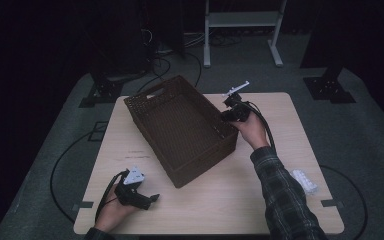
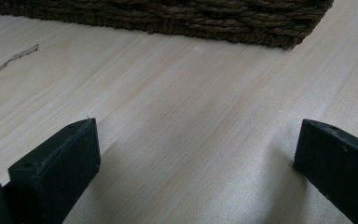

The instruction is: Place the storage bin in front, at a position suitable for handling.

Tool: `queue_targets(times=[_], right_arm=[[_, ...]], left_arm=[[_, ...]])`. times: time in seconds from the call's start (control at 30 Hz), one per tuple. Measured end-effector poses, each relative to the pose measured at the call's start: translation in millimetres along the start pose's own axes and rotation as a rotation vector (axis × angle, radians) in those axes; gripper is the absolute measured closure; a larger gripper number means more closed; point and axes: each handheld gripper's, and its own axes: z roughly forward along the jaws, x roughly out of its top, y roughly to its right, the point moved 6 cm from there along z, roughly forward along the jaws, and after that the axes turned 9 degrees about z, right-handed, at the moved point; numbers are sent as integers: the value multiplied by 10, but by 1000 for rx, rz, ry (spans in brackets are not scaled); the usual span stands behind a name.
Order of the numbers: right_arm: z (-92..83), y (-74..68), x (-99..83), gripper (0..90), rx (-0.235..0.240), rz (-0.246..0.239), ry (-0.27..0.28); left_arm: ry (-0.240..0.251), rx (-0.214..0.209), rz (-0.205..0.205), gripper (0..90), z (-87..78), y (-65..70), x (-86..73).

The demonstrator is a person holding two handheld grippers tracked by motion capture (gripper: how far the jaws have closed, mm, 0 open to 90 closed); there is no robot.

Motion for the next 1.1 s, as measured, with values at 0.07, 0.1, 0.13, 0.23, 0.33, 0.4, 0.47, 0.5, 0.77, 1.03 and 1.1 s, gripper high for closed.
queue_targets(times=[0.07, 0.1, 0.13, 0.23, 0.33, 0.4, 0.47, 0.5, 0.77, 1.03, 1.1], right_arm=[[2, 0, -7, 795, 0, 2, 4], [2, 1, -9, 800, 1, 7, 6], [-1, 3, -11, 805, 0, 5, 5], [-9, -3, -14, 814, -20, 3, 6], [-27, 3, -30, 818, -36, 10, 6], [-49, 22, -49, 819, -39, 9, 3], [-74, 35, -73, 819, -44, 17, 2], [-89, 44, -87, 819, -45, 16, 0], [-221, 101, -230, 818, -60, 26, 3], [-358, 143, -382, 816, -75, 37, 3], [-389, 146, -420, 815, -74, 40, 3]], left_arm=[[1, 0, 0, 0, 1, 0, 0], [1, 1, 0, 0, 1, 0, 0], [0, 1, 0, 0, 0, 0, 0], [1, 0, 0, 0, 0, 0, 0], [2, 0, -1, 0, 1, 0, 1], [2, 0, -1, 0, 1, 0, 1], [2, 0, -1, 0, 2, 0, 1], [2, 0, -1, 0, 2, 0, 1], [2, 0, -1, 0, 3, -1, 1], [2, 1, -1, 0, 3, -2, 2], [2, 1, -1, 0, 3, -2, 2]])
